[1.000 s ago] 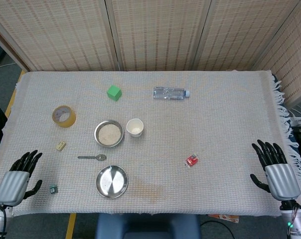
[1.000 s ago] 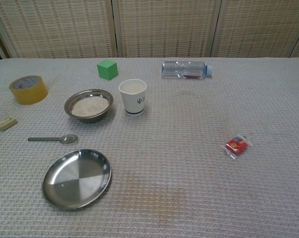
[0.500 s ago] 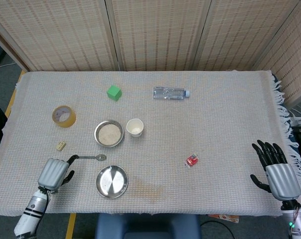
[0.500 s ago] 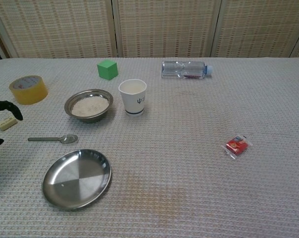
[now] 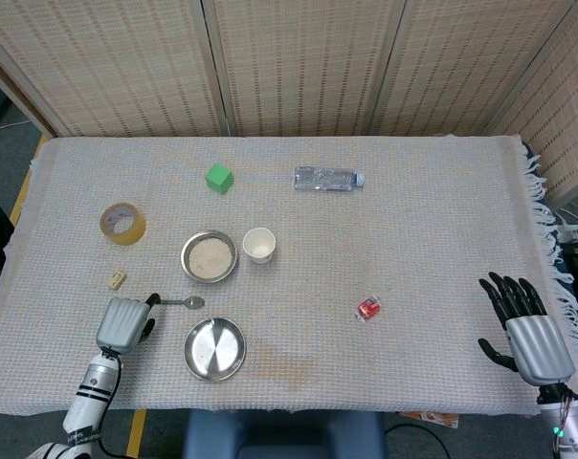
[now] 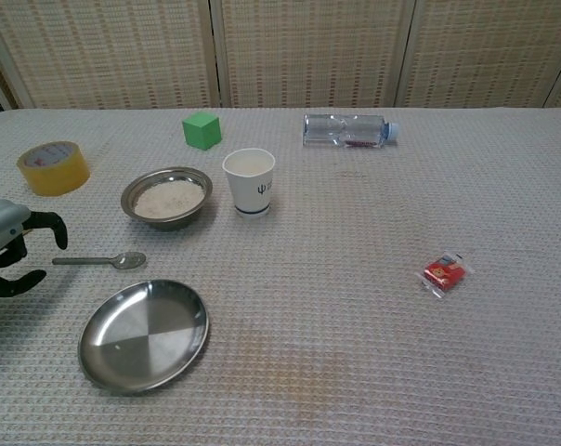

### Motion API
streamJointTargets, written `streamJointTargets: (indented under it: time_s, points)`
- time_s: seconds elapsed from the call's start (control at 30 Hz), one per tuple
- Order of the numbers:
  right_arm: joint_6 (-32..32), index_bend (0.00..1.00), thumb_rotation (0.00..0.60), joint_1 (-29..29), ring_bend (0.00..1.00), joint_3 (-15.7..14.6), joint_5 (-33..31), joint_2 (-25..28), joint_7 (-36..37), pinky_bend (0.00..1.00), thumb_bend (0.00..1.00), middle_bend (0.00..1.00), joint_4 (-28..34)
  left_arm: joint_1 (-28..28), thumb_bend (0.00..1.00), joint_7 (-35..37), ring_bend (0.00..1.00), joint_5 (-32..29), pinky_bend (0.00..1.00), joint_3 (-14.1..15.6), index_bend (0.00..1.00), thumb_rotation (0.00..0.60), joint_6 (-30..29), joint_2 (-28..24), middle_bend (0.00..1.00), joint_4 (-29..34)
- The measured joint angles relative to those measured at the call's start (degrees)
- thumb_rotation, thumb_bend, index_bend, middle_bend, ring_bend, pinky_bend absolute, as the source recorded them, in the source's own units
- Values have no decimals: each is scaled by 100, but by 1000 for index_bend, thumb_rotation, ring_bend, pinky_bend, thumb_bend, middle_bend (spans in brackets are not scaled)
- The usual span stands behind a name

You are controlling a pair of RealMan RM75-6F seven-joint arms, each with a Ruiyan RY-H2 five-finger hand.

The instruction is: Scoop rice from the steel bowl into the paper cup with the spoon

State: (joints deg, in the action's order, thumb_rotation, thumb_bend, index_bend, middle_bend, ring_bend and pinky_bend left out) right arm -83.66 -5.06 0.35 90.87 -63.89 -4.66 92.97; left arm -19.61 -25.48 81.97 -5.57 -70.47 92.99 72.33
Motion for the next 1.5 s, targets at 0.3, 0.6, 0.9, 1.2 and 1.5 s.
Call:
streamJointTargets:
  time_s: [0.3,0.6,0.9,1.2,1.5]
  points:
    - [76,0,600,-8,0,-16,-43,49,-1,0,152,0,52,-174,370,108,1000,-120,1000,-22,411,600,110,489,1000,-713]
    - [282,0,600,-46,0,0,-254,91,-93,0,152,0,121,-345,376,210,1000,-190,1000,-96,442,600,155,761,1000,-1134]
    - [418,0,600,-88,0,22,-399,103,-187,0,151,0,169,-507,378,253,1000,-290,1000,-150,477,600,281,943,1000,-1443]
    - [458,0,600,-98,0,20,-444,114,-216,0,151,0,185,-544,378,202,1000,-359,1000,-150,502,600,292,929,1000,-1394]
    - [396,0,600,-68,0,8,-419,142,-214,0,151,0,229,-596,379,124,1000,-476,1000,-160,548,600,380,905,1000,-1362]
